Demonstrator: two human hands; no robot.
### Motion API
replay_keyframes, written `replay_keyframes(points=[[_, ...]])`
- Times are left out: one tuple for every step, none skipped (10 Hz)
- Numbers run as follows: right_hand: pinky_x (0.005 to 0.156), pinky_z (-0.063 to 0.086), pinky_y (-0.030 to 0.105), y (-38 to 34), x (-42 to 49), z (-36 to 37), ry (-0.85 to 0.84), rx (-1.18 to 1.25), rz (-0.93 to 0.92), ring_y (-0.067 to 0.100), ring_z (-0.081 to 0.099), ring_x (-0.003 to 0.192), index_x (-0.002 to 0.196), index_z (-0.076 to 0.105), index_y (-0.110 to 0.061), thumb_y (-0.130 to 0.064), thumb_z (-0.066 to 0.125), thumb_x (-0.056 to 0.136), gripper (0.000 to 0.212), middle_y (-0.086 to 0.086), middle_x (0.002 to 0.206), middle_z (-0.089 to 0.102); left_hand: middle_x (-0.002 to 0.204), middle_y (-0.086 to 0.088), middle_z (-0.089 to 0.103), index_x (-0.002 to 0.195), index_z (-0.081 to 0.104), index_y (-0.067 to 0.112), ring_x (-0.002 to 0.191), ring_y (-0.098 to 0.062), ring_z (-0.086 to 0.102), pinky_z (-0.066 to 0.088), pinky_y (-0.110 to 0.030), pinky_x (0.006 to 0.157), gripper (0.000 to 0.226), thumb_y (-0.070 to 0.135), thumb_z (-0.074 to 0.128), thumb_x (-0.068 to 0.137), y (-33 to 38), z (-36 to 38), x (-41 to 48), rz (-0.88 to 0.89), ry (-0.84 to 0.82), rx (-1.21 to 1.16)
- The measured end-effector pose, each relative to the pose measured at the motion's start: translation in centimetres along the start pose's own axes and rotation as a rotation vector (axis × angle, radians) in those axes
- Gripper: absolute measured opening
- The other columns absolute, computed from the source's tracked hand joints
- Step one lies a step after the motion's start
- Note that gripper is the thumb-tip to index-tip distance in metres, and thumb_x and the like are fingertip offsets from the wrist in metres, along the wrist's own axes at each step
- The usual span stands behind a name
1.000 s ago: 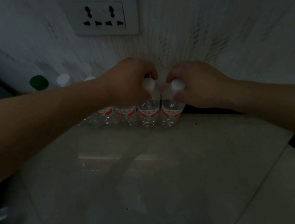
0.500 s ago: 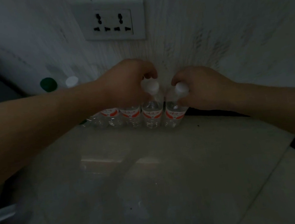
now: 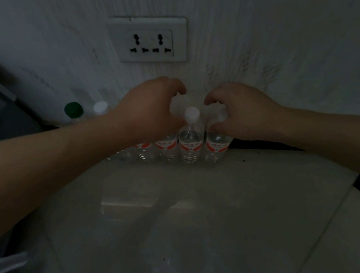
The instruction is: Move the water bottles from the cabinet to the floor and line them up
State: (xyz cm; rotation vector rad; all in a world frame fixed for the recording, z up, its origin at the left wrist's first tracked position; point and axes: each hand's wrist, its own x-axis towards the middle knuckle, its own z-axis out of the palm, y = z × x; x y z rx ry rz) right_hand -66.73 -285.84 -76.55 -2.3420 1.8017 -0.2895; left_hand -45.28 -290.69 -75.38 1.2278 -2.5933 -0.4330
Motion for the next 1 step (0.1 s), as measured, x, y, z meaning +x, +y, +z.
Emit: replay_keyframes(points=[[0.087,0.039,0.028,-0.69,0.21,-0.06,-0.029,0.025,0.022,0.024,0.052,0.114,0.126,0.056,-0.016,-0.037,0.075,0.074,0.06,0.006,0.123,0.056,0.125,-0.002,0.057,0.134,0.049,0.023,0.112,-0.02,0.055,0.048,-0.04,0.093,0.067,0.05,0.07,0.076,0.0,-0.17,-0.35,-0.039,0.024,0.022]])
